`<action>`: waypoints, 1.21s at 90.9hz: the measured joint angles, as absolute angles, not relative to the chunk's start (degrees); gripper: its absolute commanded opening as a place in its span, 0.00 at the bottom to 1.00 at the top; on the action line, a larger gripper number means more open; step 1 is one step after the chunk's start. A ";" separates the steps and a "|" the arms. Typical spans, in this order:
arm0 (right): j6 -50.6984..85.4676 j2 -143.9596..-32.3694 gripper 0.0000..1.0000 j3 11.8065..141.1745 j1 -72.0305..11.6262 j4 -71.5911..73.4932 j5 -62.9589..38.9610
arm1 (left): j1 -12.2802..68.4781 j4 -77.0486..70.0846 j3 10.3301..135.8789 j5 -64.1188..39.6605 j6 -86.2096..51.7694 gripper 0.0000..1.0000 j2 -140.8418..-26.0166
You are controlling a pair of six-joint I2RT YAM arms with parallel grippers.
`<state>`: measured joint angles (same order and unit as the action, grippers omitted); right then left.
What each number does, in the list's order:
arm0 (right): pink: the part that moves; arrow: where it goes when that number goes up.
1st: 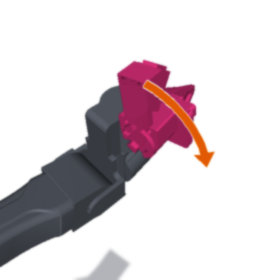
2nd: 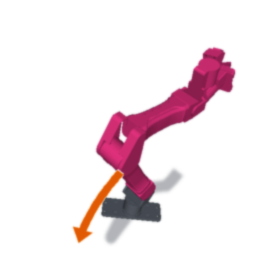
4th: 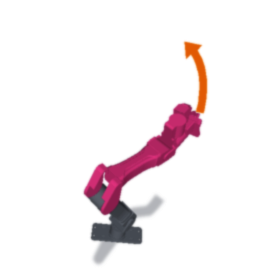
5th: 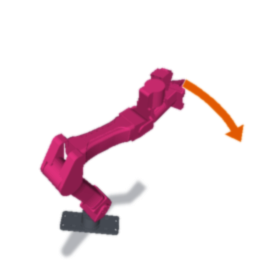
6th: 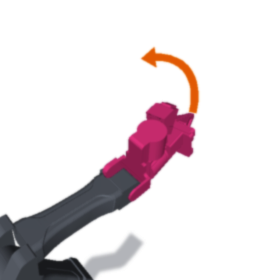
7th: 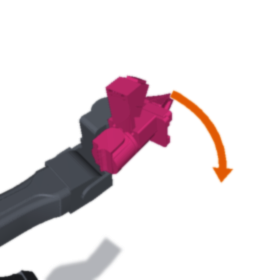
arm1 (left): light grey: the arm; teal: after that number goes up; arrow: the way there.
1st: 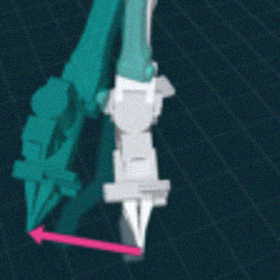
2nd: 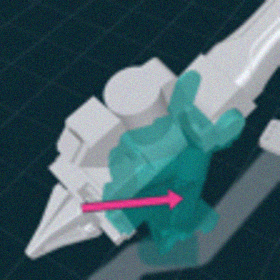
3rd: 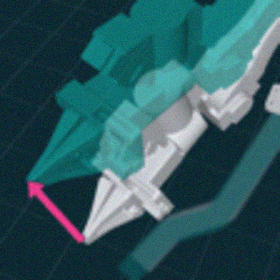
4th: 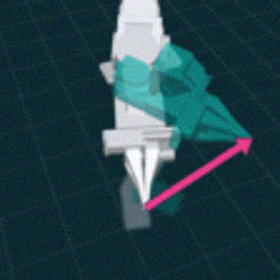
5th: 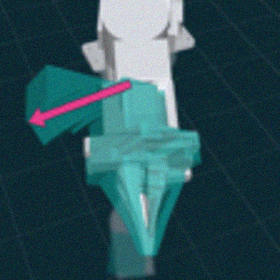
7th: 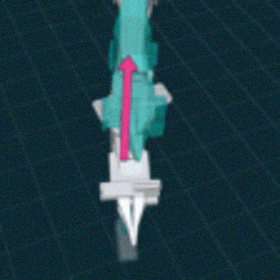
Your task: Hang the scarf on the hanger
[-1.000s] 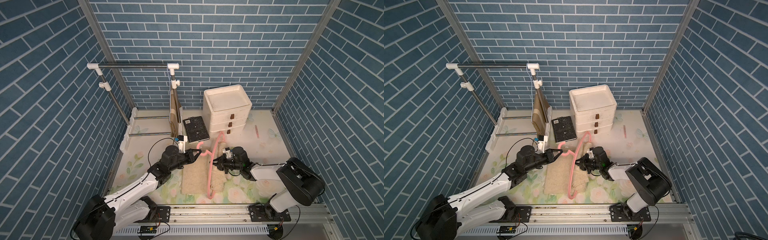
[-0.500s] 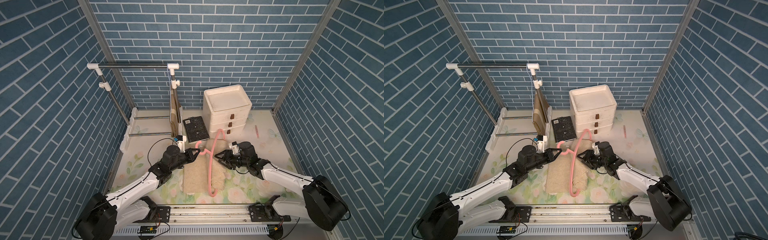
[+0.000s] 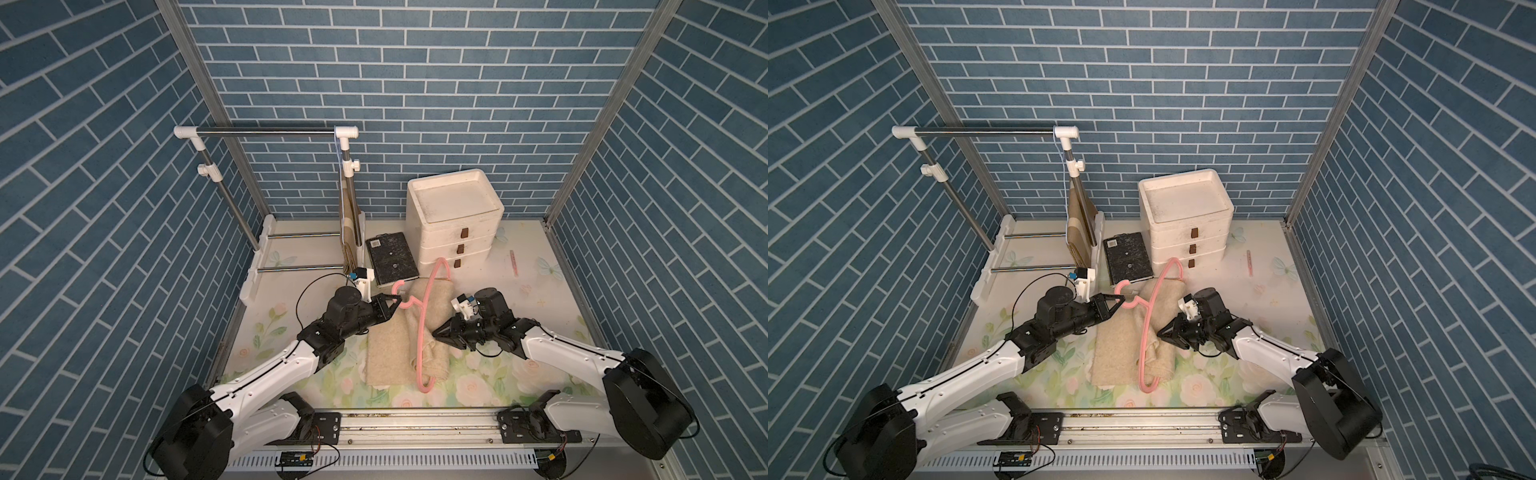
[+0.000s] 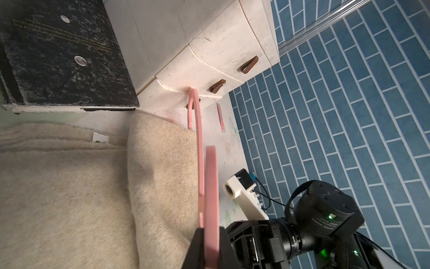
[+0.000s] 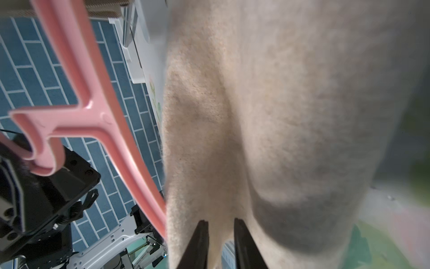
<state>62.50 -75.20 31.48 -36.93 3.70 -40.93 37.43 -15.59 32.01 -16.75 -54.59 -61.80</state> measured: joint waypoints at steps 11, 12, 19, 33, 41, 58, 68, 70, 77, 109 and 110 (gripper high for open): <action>62.50 -80.23 0.25 34.02 -39.42 6.50 -42.70 | 37.43 -13.47 33.04 -16.73 -54.54 0.00 -61.01; 62.48 -80.62 0.25 34.26 -39.57 6.68 -42.83 | 37.43 -13.30 33.08 -16.73 -54.54 0.00 -60.93; 62.39 -82.65 0.26 35.86 -40.36 8.14 -43.24 | 37.43 -11.70 33.54 -16.58 -54.50 0.00 -60.16; 60.99 -82.19 0.31 36.84 -39.79 7.75 -41.43 | 37.43 -8.32 34.79 -16.23 -54.17 0.00 -58.76; 60.42 -79.59 0.38 36.84 -38.20 6.63 -39.35 | 37.43 -6.28 35.48 -15.90 -53.39 0.00 -58.39; 60.07 -71.75 0.59 36.84 -35.46 6.98 -33.98 | 37.43 -3.31 37.06 -15.68 -51.20 0.00 -58.89; 61.67 -70.59 0.70 36.84 -35.51 10.33 -32.27 | 37.43 -2.76 37.60 -15.70 -50.13 0.00 -59.68; 62.00 -70.63 0.71 36.84 -35.53 10.76 -31.99 | 37.43 -2.76 37.63 -15.70 -49.95 0.00 -59.79; 63.13 -71.44 0.75 36.84 -35.62 11.86 -31.00 | 37.43 -2.57 37.63 -15.90 -49.47 0.00 -60.03; 69.60 -82.37 0.73 40.71 -36.84 17.74 -28.64 | 37.43 -2.90 37.63 -16.82 -48.86 0.00 -60.40; 69.76 -82.63 0.71 40.91 -36.86 17.96 -28.58 | 37.43 -2.90 37.63 -16.84 -48.84 0.00 -60.42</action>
<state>69.76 -82.63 40.91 -36.86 17.96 -28.58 37.43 -2.90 37.63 -16.84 -48.84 -60.42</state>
